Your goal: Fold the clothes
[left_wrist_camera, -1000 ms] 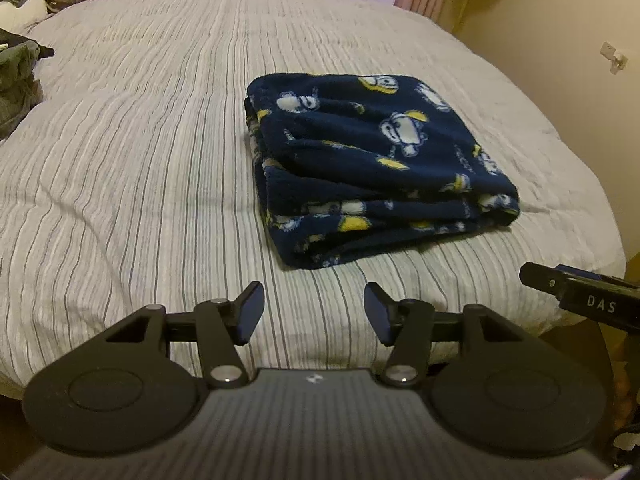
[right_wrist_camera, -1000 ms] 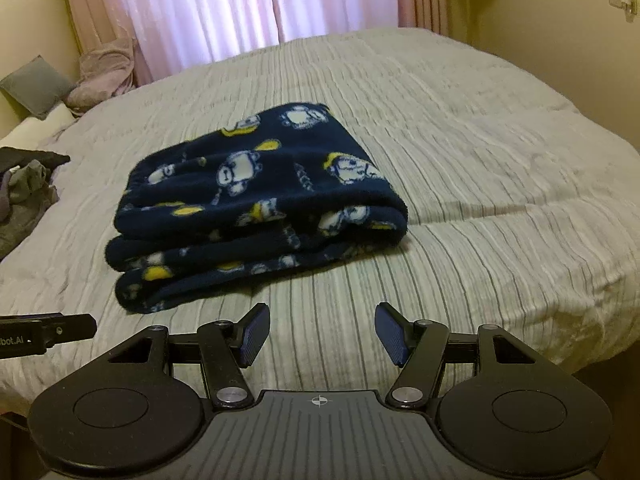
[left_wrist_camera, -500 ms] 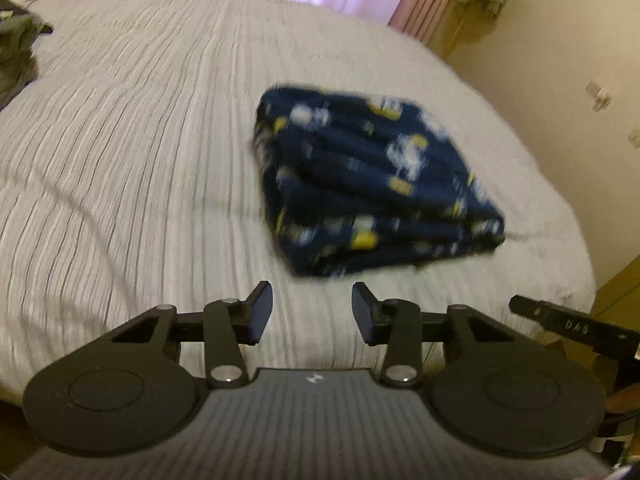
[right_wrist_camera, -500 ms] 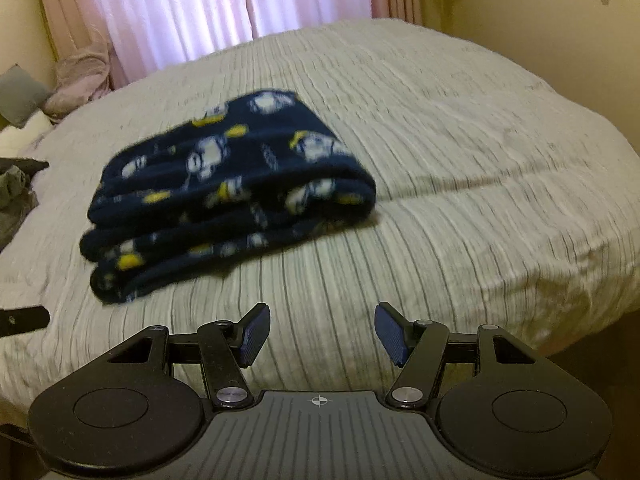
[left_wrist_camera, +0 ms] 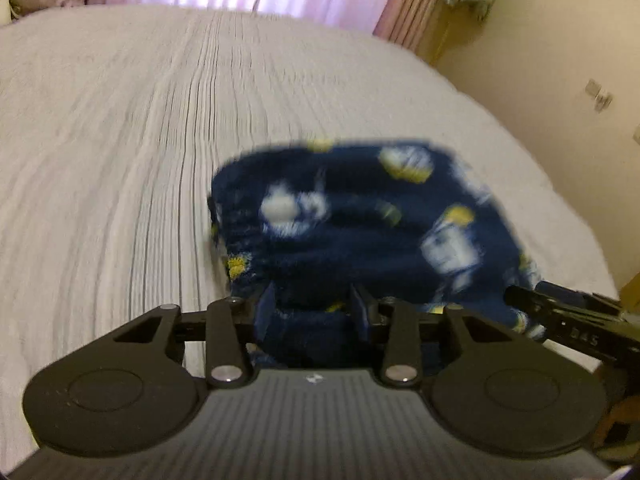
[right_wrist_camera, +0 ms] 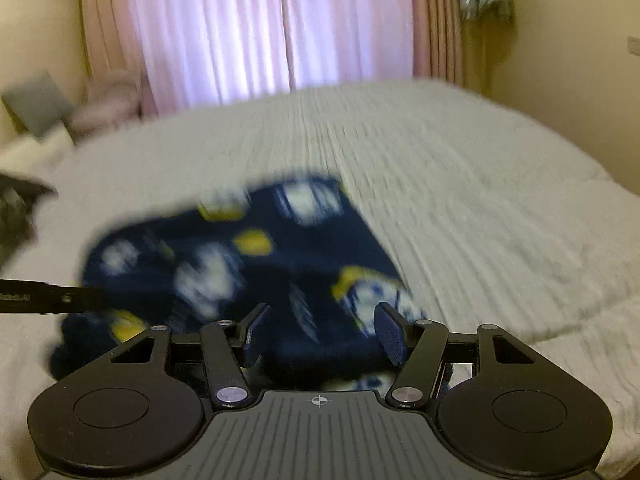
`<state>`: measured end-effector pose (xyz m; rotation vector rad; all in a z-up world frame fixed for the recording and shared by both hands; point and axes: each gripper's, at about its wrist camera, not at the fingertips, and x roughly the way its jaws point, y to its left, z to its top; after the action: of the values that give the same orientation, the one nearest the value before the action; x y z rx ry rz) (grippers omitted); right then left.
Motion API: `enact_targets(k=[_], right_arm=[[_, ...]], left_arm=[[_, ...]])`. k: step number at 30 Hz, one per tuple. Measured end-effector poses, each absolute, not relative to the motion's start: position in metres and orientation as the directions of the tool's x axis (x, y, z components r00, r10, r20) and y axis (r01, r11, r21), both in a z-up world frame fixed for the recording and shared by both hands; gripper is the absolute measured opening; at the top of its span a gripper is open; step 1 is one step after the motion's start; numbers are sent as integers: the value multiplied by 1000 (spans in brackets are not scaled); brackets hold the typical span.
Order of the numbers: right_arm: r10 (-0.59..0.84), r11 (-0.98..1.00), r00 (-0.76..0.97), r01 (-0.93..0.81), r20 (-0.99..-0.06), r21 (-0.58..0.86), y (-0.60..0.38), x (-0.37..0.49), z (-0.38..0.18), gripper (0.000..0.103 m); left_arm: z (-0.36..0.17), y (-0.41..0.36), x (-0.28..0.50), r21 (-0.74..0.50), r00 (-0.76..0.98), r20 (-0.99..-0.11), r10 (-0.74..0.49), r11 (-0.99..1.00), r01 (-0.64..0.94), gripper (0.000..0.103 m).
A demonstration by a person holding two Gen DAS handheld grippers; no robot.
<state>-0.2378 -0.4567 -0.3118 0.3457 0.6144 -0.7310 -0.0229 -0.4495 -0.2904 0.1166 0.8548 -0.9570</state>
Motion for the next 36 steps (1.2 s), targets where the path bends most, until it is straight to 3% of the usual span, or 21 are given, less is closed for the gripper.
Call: enact_targets(k=[5,9,15,19,23,26,29,36], right_arm=[[-466,766,574,643,-673,18,-464,-233,-332,62],[-371,758,583,640,-723,127,-484,-238,-305,62],[-305,621,522,743,-797,249,-515,-247,-264,62],[-267,433,464,841,-845,325,-539,-266,-251,62],[-254,108,511,859,-821,501,-556,-309,-255,62],[-326,-246,565,723,-758,645,-551,-350,-277,62],[-383,-493,595,516,-707,701,-538,-369,-305,62],[-450,-682,510,334,-733,651,-526,-349,-326,62]], left_arm=[[-281,-457,-17,-238,230,-738,-634,563,791,34],[-245,-472,-2,-247,149,-802,-578,548,799,24],[-183,-497,16,-286,105,-833,-544,583,760,24],[-165,-529,34,-299,49,-865,-500,590,750,28],[-169,-582,62,-324,-36,-866,-498,504,800,36],[-186,-637,85,-345,-105,-863,-493,427,836,36],[-205,-693,105,-394,-190,-855,-482,368,842,37],[-261,-778,119,-477,-368,-863,-347,321,818,44]])
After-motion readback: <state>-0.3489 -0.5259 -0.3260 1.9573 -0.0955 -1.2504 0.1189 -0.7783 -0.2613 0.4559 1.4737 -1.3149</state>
